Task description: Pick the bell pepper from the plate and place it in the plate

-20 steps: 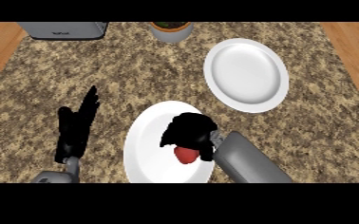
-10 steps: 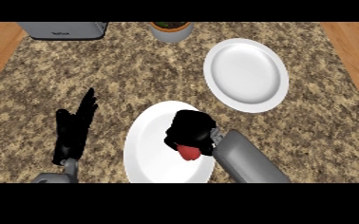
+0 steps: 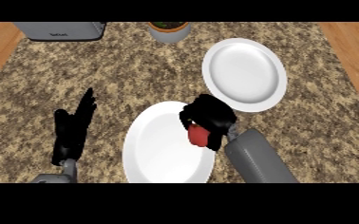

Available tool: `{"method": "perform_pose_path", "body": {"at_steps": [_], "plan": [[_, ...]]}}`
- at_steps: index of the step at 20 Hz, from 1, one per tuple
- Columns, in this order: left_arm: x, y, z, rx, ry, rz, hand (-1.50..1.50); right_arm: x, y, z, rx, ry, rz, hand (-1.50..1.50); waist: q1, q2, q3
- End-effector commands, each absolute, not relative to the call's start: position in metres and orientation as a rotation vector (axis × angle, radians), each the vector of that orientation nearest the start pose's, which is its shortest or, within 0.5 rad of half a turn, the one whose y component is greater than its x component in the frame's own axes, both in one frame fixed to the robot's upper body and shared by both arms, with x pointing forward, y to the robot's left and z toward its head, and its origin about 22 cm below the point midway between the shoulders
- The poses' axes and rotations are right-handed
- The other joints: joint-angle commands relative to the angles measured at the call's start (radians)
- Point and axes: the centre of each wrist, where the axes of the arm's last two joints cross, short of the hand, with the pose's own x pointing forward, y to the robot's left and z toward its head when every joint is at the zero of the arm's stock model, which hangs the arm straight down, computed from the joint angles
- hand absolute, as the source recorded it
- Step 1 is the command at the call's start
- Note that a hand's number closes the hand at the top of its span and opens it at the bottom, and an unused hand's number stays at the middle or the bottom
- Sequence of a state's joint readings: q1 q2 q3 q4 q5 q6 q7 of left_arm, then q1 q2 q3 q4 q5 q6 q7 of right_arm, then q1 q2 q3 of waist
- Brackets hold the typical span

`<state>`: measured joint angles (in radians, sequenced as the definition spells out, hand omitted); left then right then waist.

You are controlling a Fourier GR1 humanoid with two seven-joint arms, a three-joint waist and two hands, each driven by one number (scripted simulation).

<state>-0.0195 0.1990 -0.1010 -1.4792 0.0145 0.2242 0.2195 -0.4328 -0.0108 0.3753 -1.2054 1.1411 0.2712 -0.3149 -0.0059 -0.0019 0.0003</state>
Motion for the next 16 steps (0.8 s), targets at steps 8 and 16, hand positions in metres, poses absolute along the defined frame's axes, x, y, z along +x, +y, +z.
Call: {"method": "perform_pose_path", "body": {"at_steps": [8, 16], "plan": [[0.244, 0.254, -0.012, 0.248, -1.276, -0.02, 0.0, 0.305, -0.138, 0.097, -0.527, -1.953, 1.201, 1.5, -0.007, -0.002, 0.0], [0.243, 0.272, -0.012, 0.226, -1.28, -0.038, 0.0, 0.321, -0.169, 0.129, -0.692, -1.893, 0.993, 1.5, 0.009, 0.002, 0.0]]}}
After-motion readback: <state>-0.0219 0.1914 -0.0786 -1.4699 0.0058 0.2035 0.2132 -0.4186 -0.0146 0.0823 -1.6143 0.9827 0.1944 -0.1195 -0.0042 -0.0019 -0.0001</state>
